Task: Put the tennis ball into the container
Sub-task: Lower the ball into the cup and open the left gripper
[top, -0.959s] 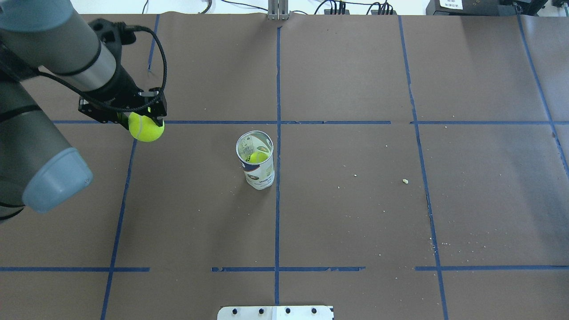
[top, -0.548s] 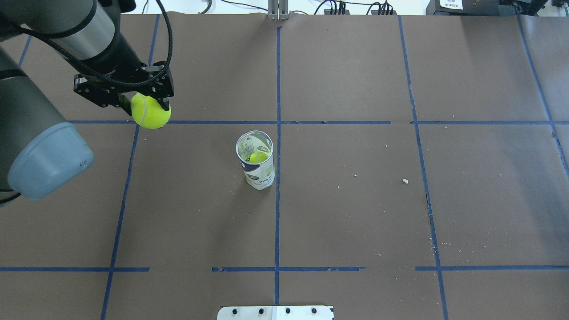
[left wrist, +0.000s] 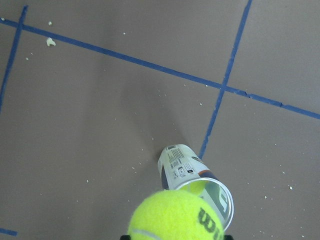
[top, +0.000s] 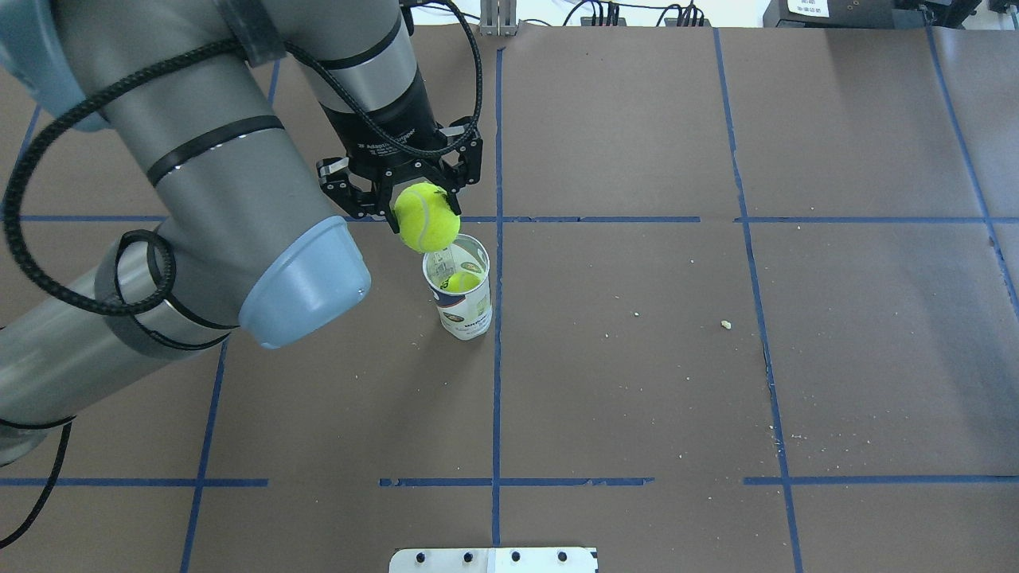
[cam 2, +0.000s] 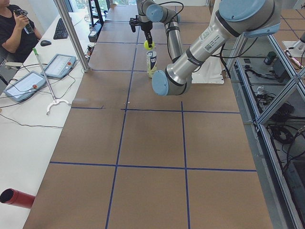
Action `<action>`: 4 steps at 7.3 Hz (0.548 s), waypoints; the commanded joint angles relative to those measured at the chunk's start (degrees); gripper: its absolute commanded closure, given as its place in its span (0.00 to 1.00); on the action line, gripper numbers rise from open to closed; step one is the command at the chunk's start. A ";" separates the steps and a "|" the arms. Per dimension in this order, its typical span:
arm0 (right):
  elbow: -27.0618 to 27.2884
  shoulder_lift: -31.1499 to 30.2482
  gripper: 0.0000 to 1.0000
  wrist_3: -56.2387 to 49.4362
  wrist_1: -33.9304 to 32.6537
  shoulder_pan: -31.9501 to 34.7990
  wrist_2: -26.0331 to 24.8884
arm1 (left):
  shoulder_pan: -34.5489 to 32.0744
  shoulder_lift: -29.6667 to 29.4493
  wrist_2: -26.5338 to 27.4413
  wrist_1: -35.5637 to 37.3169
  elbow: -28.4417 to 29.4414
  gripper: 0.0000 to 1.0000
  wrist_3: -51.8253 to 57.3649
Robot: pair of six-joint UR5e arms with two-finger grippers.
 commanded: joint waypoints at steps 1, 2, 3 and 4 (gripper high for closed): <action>0.00 0.00 0.00 0.00 0.00 0.00 0.00 | 1.50 0.04 0.17 -3.80 3.47 1.00 -0.75; 0.00 0.00 0.00 0.00 0.00 0.00 0.00 | 1.68 0.39 0.09 -3.81 3.48 1.00 -0.75; 0.00 0.00 0.00 0.00 0.00 0.00 0.00 | 2.64 0.57 0.26 -3.81 3.65 1.00 -0.75; 0.00 0.00 0.00 0.00 0.00 0.00 0.00 | 2.83 0.57 0.09 -3.81 3.74 1.00 -0.75</action>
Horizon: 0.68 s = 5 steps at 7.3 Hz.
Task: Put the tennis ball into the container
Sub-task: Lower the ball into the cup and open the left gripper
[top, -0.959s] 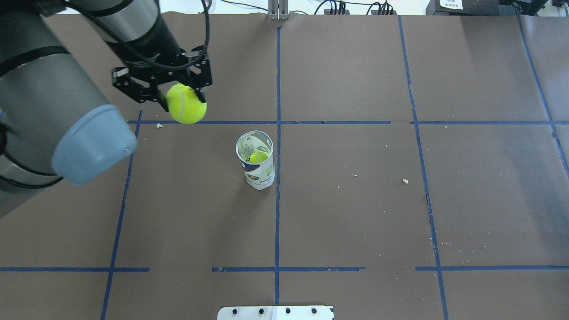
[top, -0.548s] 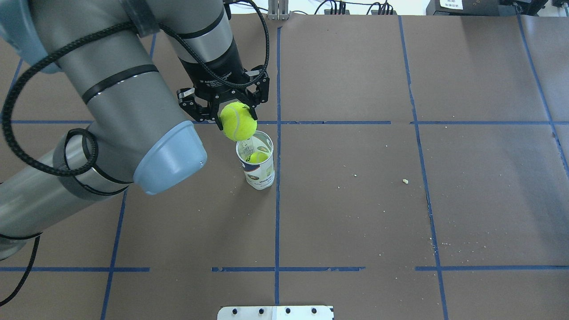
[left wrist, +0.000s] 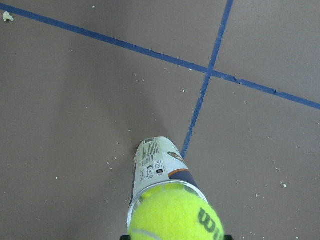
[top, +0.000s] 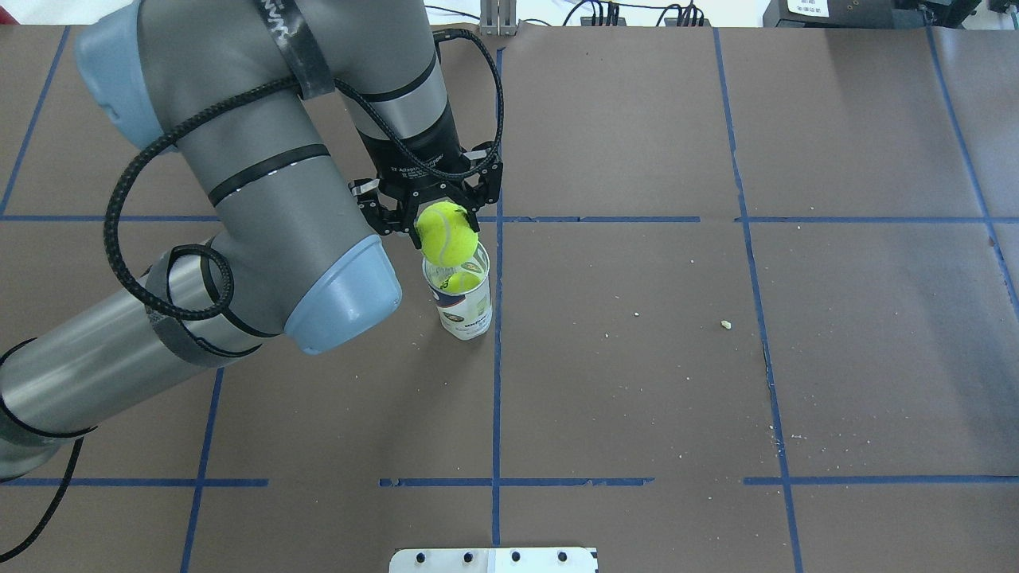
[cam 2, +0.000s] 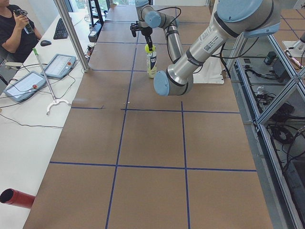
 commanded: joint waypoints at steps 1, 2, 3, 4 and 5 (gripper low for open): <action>0.00 0.00 0.00 0.00 0.00 0.00 0.00 | 0.61 0.28 -0.08 -0.08 0.20 0.76 0.08; 0.00 0.00 0.00 0.00 0.00 0.00 0.00 | 0.70 0.72 0.18 -0.17 -0.33 0.01 0.60; 0.00 0.00 0.00 0.00 0.00 0.00 0.00 | 0.70 1.16 0.36 -0.17 -1.20 0.00 0.69; 0.00 0.00 0.00 0.00 0.00 0.00 0.00 | 0.61 1.25 0.45 -0.08 -2.43 0.00 0.69; 0.00 0.00 0.00 0.00 0.00 -0.09 0.00 | 0.61 2.55 0.45 -0.08 -5.05 0.00 0.60</action>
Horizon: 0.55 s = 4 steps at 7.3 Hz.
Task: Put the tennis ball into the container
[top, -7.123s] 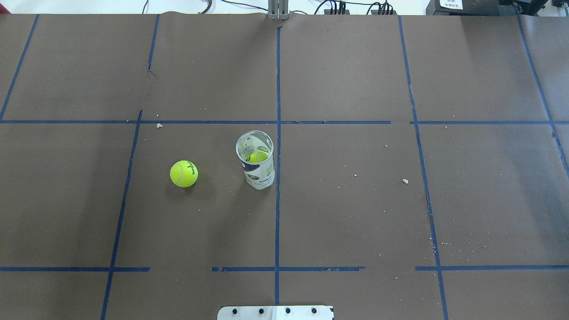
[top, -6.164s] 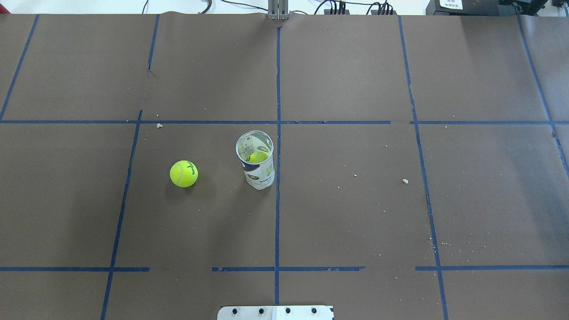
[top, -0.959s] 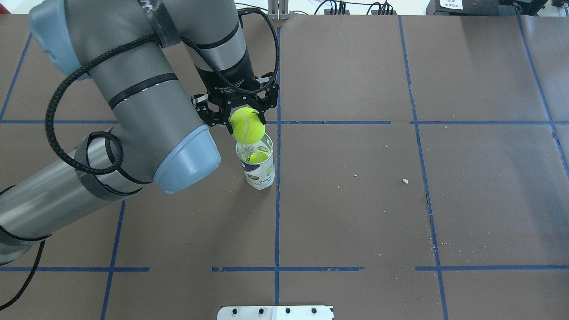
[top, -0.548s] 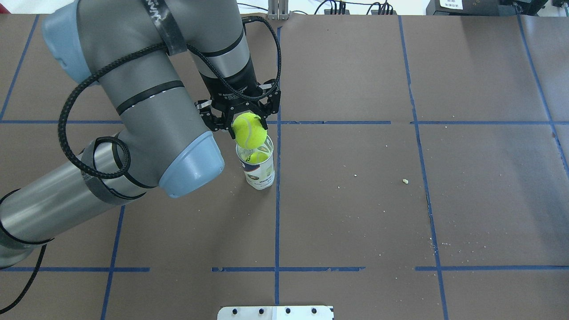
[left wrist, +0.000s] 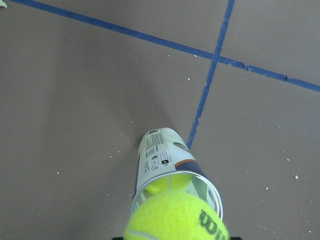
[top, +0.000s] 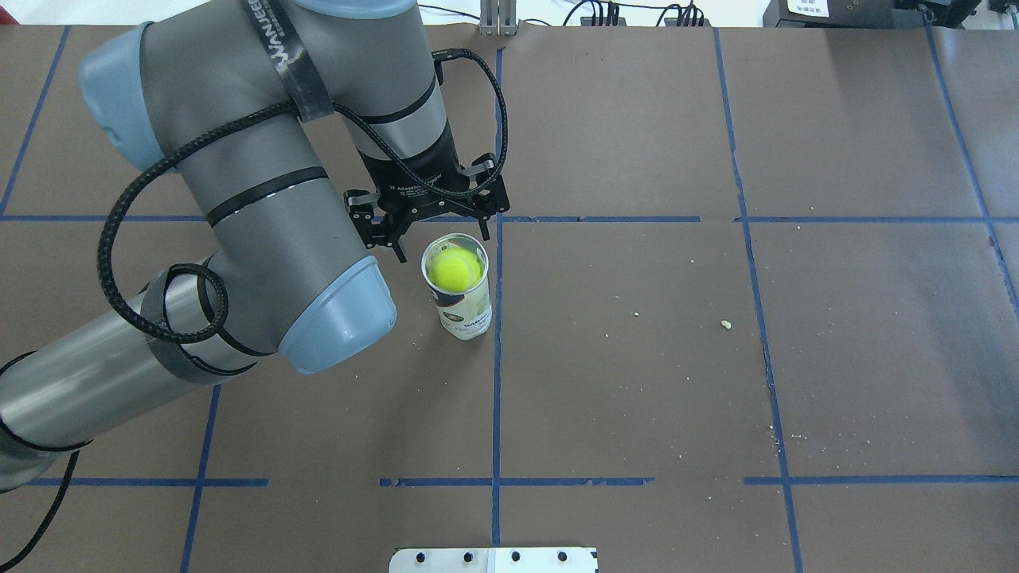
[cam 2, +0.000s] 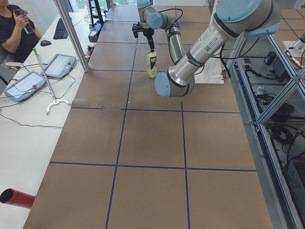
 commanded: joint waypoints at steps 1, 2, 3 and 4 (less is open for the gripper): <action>0.00 0.00 0.00 0.00 0.00 0.02 0.00 | -0.11 3.64 0.15 0.03 -6.56 0.00 0.06; 0.00 0.00 0.00 0.00 0.00 -0.07 0.00 | -0.81 4.18 0.32 0.12 -7.29 0.00 0.50; 0.00 0.00 0.00 0.00 0.00 0.02 0.00 | -5.51 4.27 0.50 0.20 -7.56 0.00 1.81; 0.00 0.00 0.00 0.00 0.00 0.02 0.00 | -12.52 5.23 0.33 0.47 -8.52 0.00 7.39</action>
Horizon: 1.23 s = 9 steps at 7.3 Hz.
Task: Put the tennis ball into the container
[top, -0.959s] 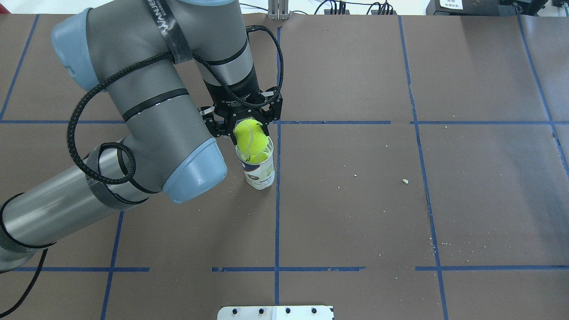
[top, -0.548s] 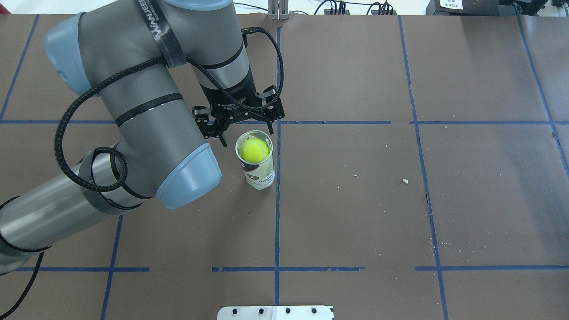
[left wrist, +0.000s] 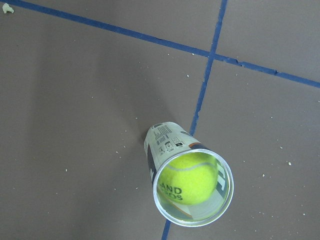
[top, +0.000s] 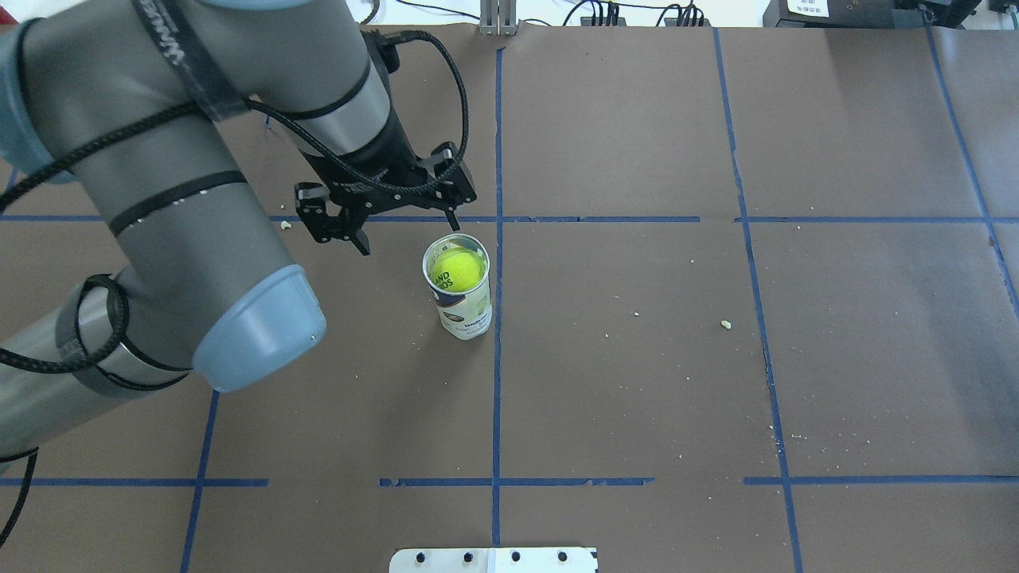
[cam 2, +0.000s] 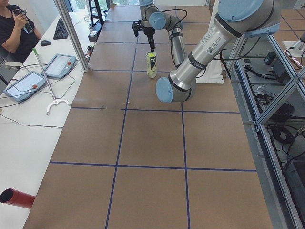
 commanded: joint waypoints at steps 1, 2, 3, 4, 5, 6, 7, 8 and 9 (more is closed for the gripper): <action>0.00 0.00 0.00 0.00 0.00 0.03 0.00 | -9.82 6.69 -0.40 0.24 -4.41 0.00 15.30; 0.00 0.00 0.00 0.00 0.00 0.03 0.00 | -12.81 12.41 -0.58 -0.02 -6.10 0.00 26.72; 0.00 0.00 0.00 0.00 0.00 0.03 0.00 | -17.10 16.29 -0.67 0.06 -5.16 0.00 37.89; 0.00 0.00 0.00 0.00 0.00 0.03 0.00 | -21.23 21.29 -0.75 -0.98 -2.98 0.00 44.52; 0.00 0.00 0.00 0.00 0.00 0.03 0.00 | -26.15 23.95 -2.23 -4.56 0.61 0.00 49.55; 0.00 0.00 0.00 0.00 0.00 0.03 0.00 | -30.72 28.76 -8.17 -8.07 4.74 0.00 58.65; 0.00 0.00 0.00 0.00 0.00 0.03 0.00 | -35.21 32.03 -9.88 -11.41 9.65 0.00 67.70; 0.00 0.00 0.00 0.00 0.00 -0.06 0.00 | -39.86 34.15 -9.81 -13.36 14.84 0.00 74.67; 0.00 0.00 0.00 0.00 0.00 0.03 0.00 | -43.48 36.09 -9.55 -13.82 17.93 0.00 78.91</action>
